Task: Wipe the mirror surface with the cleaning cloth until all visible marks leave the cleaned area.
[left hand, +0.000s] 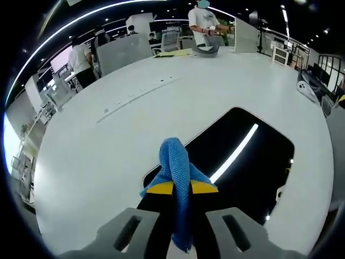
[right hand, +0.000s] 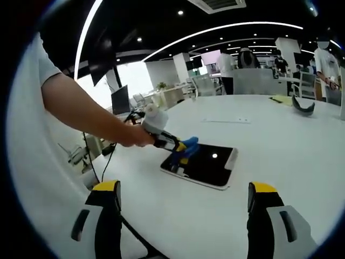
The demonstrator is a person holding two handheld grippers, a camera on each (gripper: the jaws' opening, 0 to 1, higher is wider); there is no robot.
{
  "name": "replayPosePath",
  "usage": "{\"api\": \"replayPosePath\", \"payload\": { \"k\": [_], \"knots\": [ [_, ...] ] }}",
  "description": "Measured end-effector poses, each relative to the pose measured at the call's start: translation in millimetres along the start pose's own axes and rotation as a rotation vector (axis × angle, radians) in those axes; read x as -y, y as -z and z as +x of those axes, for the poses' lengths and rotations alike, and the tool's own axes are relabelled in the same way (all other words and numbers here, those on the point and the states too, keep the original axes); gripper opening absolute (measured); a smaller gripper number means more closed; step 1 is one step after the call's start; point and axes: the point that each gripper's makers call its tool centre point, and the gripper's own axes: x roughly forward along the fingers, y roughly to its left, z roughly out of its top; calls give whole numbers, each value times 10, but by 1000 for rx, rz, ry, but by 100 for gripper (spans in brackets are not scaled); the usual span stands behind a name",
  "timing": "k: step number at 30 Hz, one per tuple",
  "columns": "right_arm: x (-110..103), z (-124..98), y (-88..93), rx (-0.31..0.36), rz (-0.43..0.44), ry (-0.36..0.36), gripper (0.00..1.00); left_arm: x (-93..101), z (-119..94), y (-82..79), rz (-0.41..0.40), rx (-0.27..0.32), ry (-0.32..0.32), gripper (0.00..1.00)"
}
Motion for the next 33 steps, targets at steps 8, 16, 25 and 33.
{"api": "replayPosePath", "payload": {
  "k": [8,16,25,33],
  "knots": [
    [-47,-5,23,-9,-23,0,98,38,-68,65,8,-1,-4,7],
    [-91,-52,35,-5,-19,-1,98,61,-118,131,6,-1,-5,7],
    [-166,-90,82,-11,-17,-9,98,101,-192,197,3,-12,-9,7],
    [-230,-126,90,-4,-24,-17,98,151,-273,286,1,-15,-11,7]
  ]
}}
